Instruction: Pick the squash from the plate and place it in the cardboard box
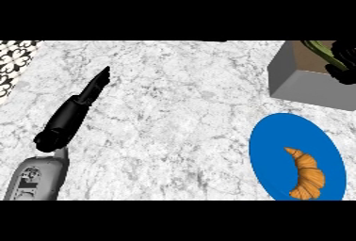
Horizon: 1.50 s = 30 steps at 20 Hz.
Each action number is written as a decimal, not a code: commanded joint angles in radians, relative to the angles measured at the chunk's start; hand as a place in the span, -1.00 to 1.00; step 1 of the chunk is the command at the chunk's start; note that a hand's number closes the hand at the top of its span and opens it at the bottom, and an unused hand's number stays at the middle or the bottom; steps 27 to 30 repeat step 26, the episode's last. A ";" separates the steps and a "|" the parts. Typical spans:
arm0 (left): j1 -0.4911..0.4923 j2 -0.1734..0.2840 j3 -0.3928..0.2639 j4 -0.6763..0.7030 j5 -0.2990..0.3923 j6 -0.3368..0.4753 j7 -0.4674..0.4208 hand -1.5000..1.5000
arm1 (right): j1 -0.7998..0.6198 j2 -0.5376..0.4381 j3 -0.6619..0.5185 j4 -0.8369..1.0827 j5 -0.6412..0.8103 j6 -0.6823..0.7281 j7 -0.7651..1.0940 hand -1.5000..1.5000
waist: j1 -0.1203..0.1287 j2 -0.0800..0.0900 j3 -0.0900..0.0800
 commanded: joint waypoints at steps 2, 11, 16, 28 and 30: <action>-0.024 -0.007 -0.005 0.037 -0.015 0.009 -0.022 0.00 | -0.069 -0.021 0.076 0.197 0.111 -0.014 -0.032 1.00 | 0.008 0.006 0.000; -0.031 0.005 0.009 0.014 0.012 -0.018 0.028 0.00 | -0.113 -0.048 -0.004 0.328 -0.028 0.066 -0.383 -1.00 | 0.001 0.001 0.003; -0.035 -0.003 0.011 0.009 0.014 -0.008 0.021 0.00 | -0.176 0.035 -0.254 0.453 -0.315 0.227 -0.275 -1.00 | -0.002 -0.001 0.006; -0.015 -0.002 0.002 -0.004 0.002 -0.007 -0.007 0.00 | -0.207 -0.116 -0.463 0.598 -0.528 0.346 -0.010 -1.00 | 0.017 0.021 0.006; -0.015 -0.002 0.002 -0.004 0.002 -0.007 -0.007 0.00 | -0.207 -0.116 -0.463 0.598 -0.528 0.346 -0.010 -1.00 | 0.017 0.021 0.006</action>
